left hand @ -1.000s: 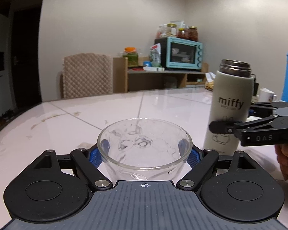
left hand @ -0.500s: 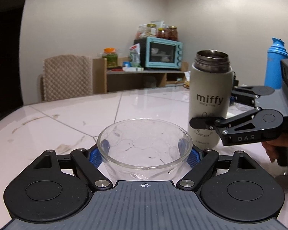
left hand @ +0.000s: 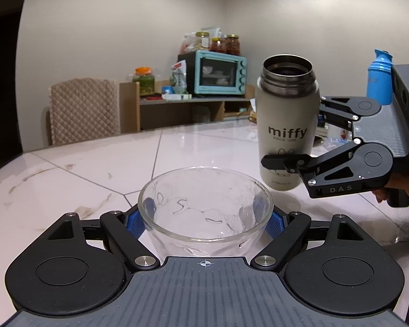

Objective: Unscrew bottle cap and pour
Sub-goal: 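Lift the bottle with the right gripper toward the glass held by the left, then tilt the bottle mouth over the glass with the right gripper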

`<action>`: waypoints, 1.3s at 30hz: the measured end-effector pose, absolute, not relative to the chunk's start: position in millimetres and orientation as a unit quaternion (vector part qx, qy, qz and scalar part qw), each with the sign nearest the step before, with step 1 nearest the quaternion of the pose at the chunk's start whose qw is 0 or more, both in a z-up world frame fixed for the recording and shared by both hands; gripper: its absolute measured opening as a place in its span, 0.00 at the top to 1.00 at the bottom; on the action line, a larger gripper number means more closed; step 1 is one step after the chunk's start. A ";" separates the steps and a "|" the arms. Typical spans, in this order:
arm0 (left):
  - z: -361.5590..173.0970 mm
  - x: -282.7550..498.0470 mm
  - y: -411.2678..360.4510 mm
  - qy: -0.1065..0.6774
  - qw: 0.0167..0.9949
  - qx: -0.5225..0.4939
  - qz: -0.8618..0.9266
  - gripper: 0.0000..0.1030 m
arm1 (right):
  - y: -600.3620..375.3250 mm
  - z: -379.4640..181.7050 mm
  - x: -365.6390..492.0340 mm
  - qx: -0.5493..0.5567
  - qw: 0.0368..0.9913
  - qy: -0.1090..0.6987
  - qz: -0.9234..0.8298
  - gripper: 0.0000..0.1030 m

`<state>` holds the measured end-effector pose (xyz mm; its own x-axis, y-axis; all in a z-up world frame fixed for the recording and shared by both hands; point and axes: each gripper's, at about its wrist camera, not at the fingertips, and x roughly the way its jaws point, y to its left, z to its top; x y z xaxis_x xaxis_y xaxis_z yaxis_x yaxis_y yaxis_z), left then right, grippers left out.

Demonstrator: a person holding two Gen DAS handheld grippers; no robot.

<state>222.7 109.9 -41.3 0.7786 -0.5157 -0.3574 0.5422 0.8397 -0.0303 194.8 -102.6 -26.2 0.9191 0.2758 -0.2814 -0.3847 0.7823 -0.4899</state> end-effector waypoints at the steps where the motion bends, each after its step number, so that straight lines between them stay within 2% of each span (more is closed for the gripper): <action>1: -40.8 222.1 109.9 0.179 0.942 0.038 -0.282 0.15 | -100.7 -26.1 194.3 -0.287 0.936 0.096 0.177 0.32; 16: -39.4 224.4 114.0 0.178 0.929 0.052 -0.319 0.15 | -66.0 -39.0 182.2 -0.423 0.887 0.057 0.178 0.32; 39: -37.1 220.5 115.3 0.174 0.927 0.056 -0.327 0.15 | -42.9 -64.0 176.6 -0.530 0.830 0.033 0.171 0.32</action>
